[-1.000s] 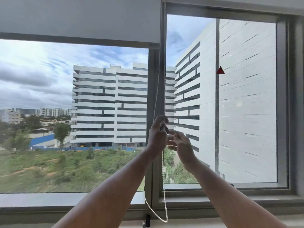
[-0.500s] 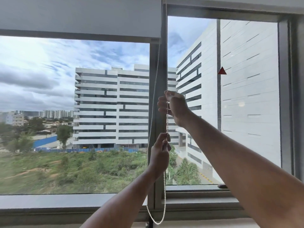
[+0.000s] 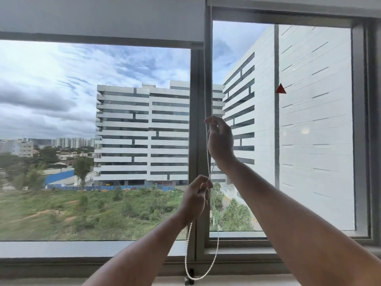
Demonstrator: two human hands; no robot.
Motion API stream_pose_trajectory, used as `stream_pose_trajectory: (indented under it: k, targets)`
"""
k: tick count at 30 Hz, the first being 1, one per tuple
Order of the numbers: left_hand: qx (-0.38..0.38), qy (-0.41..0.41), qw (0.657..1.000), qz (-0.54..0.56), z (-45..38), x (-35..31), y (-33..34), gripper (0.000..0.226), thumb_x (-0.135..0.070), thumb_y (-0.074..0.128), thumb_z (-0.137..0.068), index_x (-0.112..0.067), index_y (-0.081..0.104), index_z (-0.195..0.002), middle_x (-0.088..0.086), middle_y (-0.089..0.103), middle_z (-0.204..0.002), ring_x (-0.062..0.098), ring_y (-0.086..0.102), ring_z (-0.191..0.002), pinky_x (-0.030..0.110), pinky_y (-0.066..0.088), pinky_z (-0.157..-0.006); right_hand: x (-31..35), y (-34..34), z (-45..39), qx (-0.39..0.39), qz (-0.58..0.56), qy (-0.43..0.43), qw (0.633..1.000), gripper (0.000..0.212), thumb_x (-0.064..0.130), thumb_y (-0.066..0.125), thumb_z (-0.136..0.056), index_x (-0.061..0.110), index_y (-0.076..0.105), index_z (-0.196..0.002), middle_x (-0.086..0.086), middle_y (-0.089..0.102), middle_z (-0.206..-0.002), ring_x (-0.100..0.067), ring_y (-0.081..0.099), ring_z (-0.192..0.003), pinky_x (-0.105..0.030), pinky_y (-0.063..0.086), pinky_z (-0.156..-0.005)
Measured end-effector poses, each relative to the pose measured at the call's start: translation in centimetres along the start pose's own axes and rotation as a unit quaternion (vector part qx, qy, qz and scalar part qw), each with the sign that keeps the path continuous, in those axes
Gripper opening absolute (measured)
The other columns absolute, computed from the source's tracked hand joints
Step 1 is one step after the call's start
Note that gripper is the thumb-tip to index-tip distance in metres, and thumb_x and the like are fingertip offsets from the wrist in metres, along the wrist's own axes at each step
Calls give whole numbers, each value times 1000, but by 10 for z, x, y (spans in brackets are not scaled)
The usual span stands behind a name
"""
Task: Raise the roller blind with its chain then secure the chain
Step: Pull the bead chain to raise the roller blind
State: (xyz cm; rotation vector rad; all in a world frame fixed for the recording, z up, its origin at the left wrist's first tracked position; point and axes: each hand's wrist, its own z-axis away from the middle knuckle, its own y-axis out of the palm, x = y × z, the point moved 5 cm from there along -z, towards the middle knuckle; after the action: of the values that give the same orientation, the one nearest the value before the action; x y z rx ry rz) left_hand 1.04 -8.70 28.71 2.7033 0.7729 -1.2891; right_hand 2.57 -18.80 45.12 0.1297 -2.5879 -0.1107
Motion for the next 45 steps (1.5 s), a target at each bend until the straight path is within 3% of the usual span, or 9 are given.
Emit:
stream_pose_trajectory:
  k: [5, 11, 19, 23, 27, 31, 38, 41, 45]
  targets:
    - [-53, 11, 998, -18, -19, -19, -20, 45, -3, 42, -103, -40, 68, -108, 0, 70, -98, 17, 69, -87, 26, 52, -75, -8, -9, 5, -1, 7, -5, 1000, 27, 15, 44, -104, 27, 67, -96, 11, 52, -54, -9, 44, -47, -29, 36, -50]
    - [-106, 41, 993, 39, -64, -96, -25, 26, -22, 40, -108, -15, 60, -123, 13, 71, -114, 30, 69, -108, 43, 55, -95, -16, -12, 20, 21, 41, 2, 999, 20, 16, 46, -104, 21, 64, -96, 11, 63, -73, -10, 58, -63, -29, 43, -58]
    - [-82, 77, 993, 43, -108, -185, -11, 42, 3, 36, -100, -15, 47, -137, 6, 70, -114, 21, 69, -100, 38, 56, -92, -24, -19, 52, 36, 83, -57, 994, 24, 12, 46, -105, 26, 62, -94, 18, 59, -65, 3, 54, -55, -11, 36, -48]
    - [-89, 57, 993, 57, -113, -185, -7, 52, 10, 32, -89, -11, 58, -129, -1, 61, -82, 15, 54, -66, 29, 48, -62, -36, -24, 64, 65, 62, -57, 994, 24, 12, 46, -105, 26, 60, -92, 25, 59, -66, -5, 47, -51, -17, 34, -49]
    - [-105, 109, 988, -15, -102, -169, -6, 54, 6, 33, -84, -27, 70, -105, -8, 45, -65, 12, 36, -56, 25, 31, -49, -49, -22, 64, 145, -7, 11, 989, 25, 10, 47, -105, 23, 64, -92, 18, 53, -58, -6, 38, -51, -19, 32, -48]
    - [-115, 123, 985, -32, -94, -156, -7, 42, 6, 37, -94, -21, 69, -101, 6, 49, -73, 20, 38, -65, 33, 32, -58, -57, -21, 58, 211, -65, 121, 968, 26, 11, 45, -103, 22, 68, -97, 9, 55, -57, -9, 43, -53, -18, 34, -47]
    - [-93, 139, 986, -6, -80, -144, -6, 41, 11, 35, -95, -11, 67, -107, 2, 61, -75, 8, 60, -67, 30, 57, -61, -20, -30, 5, 144, -162, 154, 964, 27, 17, 47, -100, 15, 71, -114, -15, 76, -105, -34, 72, -99, -52, 56, -90]
    - [-98, 159, 982, -24, -77, -141, 0, 28, 0, 45, -103, -12, 69, -112, -5, 70, -85, 1, 62, -70, 22, 52, -65, 3, -29, -22, 113, -206, 153, 960, 29, 15, 43, -104, 13, 69, -118, -14, 74, -103, -27, 71, -94, -41, 57, -82]
    - [-106, 146, 982, -48, -74, -128, 7, 31, 3, 39, -98, -16, 62, -89, -6, 43, -64, 12, 33, -58, 29, 29, -55, 32, -25, -49, 120, -239, 149, 952, 26, 15, 43, -105, 7, 62, -121, -12, 73, -95, -23, 69, -84, -32, 56, -66]
